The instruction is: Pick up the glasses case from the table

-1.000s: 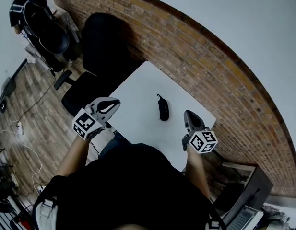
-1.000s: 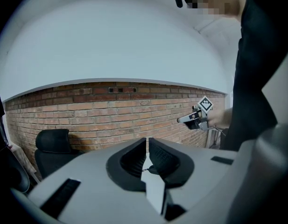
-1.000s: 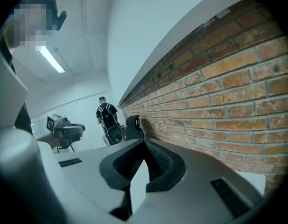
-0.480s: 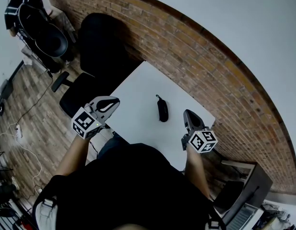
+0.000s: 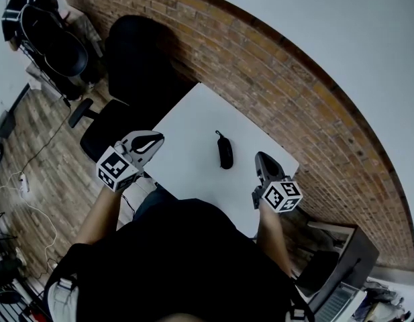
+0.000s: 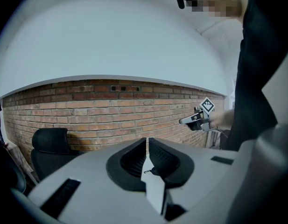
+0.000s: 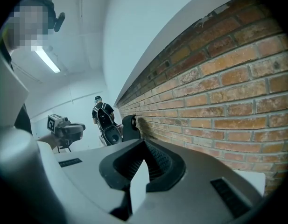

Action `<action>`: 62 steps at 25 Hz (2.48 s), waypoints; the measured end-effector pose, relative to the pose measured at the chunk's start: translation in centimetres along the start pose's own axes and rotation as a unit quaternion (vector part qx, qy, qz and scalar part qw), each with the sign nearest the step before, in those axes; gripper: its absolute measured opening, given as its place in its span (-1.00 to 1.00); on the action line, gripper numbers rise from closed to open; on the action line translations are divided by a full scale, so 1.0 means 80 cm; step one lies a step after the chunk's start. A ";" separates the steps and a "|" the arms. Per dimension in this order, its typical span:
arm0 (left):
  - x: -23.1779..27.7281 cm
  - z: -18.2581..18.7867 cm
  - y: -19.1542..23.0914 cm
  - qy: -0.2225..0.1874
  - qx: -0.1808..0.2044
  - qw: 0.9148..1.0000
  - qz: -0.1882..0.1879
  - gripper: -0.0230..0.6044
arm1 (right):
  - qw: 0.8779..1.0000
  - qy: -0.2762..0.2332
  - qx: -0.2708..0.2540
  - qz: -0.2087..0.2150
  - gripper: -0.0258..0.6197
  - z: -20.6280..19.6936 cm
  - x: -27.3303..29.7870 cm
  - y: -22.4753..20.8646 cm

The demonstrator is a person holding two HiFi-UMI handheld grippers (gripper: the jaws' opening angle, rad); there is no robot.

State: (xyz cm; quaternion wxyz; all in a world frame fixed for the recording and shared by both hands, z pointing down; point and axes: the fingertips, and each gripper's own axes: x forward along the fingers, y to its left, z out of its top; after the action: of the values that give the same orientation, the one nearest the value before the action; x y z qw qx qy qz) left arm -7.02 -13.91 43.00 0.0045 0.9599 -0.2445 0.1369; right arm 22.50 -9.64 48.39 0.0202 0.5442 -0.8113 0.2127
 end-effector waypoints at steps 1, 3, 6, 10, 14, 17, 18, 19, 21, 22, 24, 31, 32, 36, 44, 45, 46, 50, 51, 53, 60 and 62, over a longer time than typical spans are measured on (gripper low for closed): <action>0.002 -0.002 0.001 0.002 -0.001 1.000 0.000 -0.84 | 1.000 0.000 0.001 -0.001 -0.87 0.000 0.001 -0.002; 0.004 -0.005 0.003 0.006 -0.003 1.000 -0.001 -0.84 | 1.000 0.000 0.004 -0.002 -0.87 -0.001 0.003 -0.004; 0.006 -0.007 0.005 0.010 -0.004 1.000 -0.002 -0.84 | 1.000 0.003 0.007 -0.002 -0.87 -0.003 0.006 -0.007; 0.010 -0.011 0.006 0.015 -0.005 1.000 -0.003 -0.84 | 1.000 0.010 0.010 -0.004 -0.87 -0.011 0.011 -0.015; 0.014 -0.012 0.009 0.018 -0.005 1.000 -0.005 -0.84 | 1.000 0.017 0.015 -0.008 -0.87 -0.017 0.019 -0.024; 0.017 -0.014 0.008 0.022 -0.004 1.000 -0.009 -0.84 | 1.000 0.024 0.017 -0.010 -0.87 -0.025 0.021 -0.028; 0.017 -0.014 0.008 0.023 -0.004 1.000 -0.010 -0.84 | 0.999 0.026 0.018 -0.011 -0.87 -0.028 0.022 -0.029; 0.018 -0.014 0.009 0.024 -0.005 1.000 -0.010 -0.84 | 0.999 0.028 0.019 -0.011 -0.87 -0.030 0.024 -0.030; 0.019 -0.015 0.012 0.025 -0.006 1.000 -0.010 -0.84 | 0.999 0.030 0.022 -0.012 -0.87 -0.034 0.027 -0.032; 0.020 -0.016 0.013 0.026 -0.006 1.000 -0.010 -0.84 | 0.999 0.032 0.023 -0.013 -0.87 -0.037 0.029 -0.034; 0.022 -0.019 0.014 0.027 -0.008 1.000 -0.011 -0.84 | 0.999 0.038 0.026 -0.016 -0.87 -0.044 0.033 -0.039; 0.028 -0.026 0.024 0.032 -0.012 0.999 -0.017 -0.84 | 0.998 0.058 0.033 -0.023 -0.87 -0.063 0.045 -0.045; 0.029 -0.027 0.025 0.032 -0.013 0.999 -0.018 -0.84 | 0.997 0.060 0.034 -0.024 -0.87 -0.066 0.046 -0.046; 0.038 -0.030 0.029 0.034 -0.017 0.999 -0.023 -0.84 | 0.997 0.068 0.033 -0.028 -0.87 -0.073 0.056 -0.053; 0.052 -0.034 0.039 0.036 -0.021 0.999 -0.032 -0.84 | 0.994 0.091 0.034 -0.042 -0.87 -0.099 0.073 -0.072; 0.054 -0.035 0.039 0.037 -0.020 0.998 -0.035 -0.84 | 0.994 0.093 0.035 -0.044 -0.87 -0.101 0.075 -0.074; 0.057 -0.035 0.039 0.039 -0.020 0.998 -0.037 -0.84 | 0.994 0.095 0.036 -0.045 -0.87 -0.103 0.077 -0.076; 0.064 -0.042 0.042 0.043 -0.023 0.998 -0.043 -0.84 | 0.992 0.107 0.040 -0.047 -0.87 -0.116 0.086 -0.079; 0.066 -0.043 0.043 0.045 -0.023 0.998 -0.045 -0.84 | 0.992 0.110 0.042 -0.047 -0.87 -0.119 0.089 -0.080; 0.071 -0.045 0.045 0.047 -0.023 0.998 -0.047 -0.84 | 0.991 0.115 0.044 -0.049 -0.87 -0.127 0.094 -0.085; 0.076 -0.052 0.068 0.051 -0.025 0.997 -0.042 -0.84 | 0.988 0.133 0.044 -0.061 -0.87 -0.151 0.112 -0.103; 0.077 -0.054 0.073 0.052 -0.026 0.997 -0.042 -0.84 | 0.987 0.140 0.045 -0.063 -0.87 -0.158 0.118 -0.106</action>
State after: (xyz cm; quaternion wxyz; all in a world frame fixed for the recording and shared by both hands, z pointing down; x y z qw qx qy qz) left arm -5.73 -21.62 48.46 0.0476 0.9606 -0.2064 0.1800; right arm 23.69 -15.92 65.06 0.1229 0.5593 -0.7542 0.3213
